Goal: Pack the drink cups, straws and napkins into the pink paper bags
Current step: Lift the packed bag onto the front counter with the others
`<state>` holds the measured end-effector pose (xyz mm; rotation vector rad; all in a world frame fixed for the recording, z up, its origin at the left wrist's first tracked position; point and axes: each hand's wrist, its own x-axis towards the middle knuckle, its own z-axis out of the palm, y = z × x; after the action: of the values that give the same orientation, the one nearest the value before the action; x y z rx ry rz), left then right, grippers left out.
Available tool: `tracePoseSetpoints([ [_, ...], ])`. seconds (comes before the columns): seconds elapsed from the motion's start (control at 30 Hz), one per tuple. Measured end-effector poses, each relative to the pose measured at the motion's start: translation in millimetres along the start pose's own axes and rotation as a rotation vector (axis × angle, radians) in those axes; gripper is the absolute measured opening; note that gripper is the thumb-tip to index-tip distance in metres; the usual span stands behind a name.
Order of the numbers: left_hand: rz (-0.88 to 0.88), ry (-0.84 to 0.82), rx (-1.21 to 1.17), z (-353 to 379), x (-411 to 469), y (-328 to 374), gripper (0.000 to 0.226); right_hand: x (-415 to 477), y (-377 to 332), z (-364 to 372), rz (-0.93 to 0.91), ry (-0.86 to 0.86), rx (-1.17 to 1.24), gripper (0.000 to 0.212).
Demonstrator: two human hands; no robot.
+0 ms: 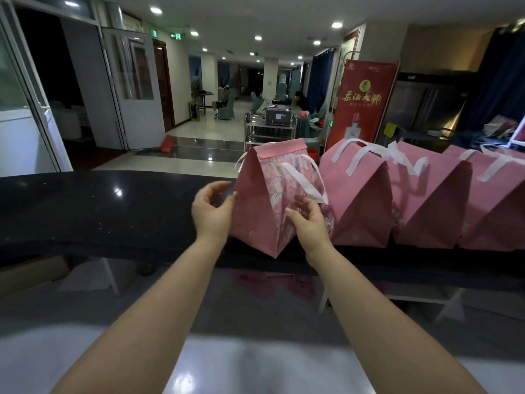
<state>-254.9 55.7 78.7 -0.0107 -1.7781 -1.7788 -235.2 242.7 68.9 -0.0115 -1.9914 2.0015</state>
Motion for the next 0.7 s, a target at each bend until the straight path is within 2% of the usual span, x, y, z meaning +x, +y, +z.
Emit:
tracePoseSetpoints([
  [0.07, 0.024, 0.009, 0.016, -4, 14, 6, 0.026, 1, -8, 9, -0.042, 0.052, 0.012, 0.024],
  [0.17, 0.027, -0.095, 0.066, -1, 29, 13, 0.034, 2, -25, 24, -0.141, 0.095, 0.011, 0.016],
  [0.3, 0.058, -0.221, 0.076, 9, 40, 22, 0.036, 10, -43, 43, -0.275, 0.081, -0.135, 0.025],
  [0.4, 0.083, -0.291, 0.120, 18, 46, 26, 0.030, 20, -45, 51, -0.343, 0.076, -0.366, 0.036],
  [0.5, 0.102, -0.331, 0.179, 26, 48, 27, 0.027, 27, -42, 51, -0.407, 0.103, -0.570, 0.035],
  [0.7, 0.145, -0.432, 0.293, 49, 41, 29, 0.028, 37, -47, 20, -0.382, 0.183, -0.597, 0.032],
])
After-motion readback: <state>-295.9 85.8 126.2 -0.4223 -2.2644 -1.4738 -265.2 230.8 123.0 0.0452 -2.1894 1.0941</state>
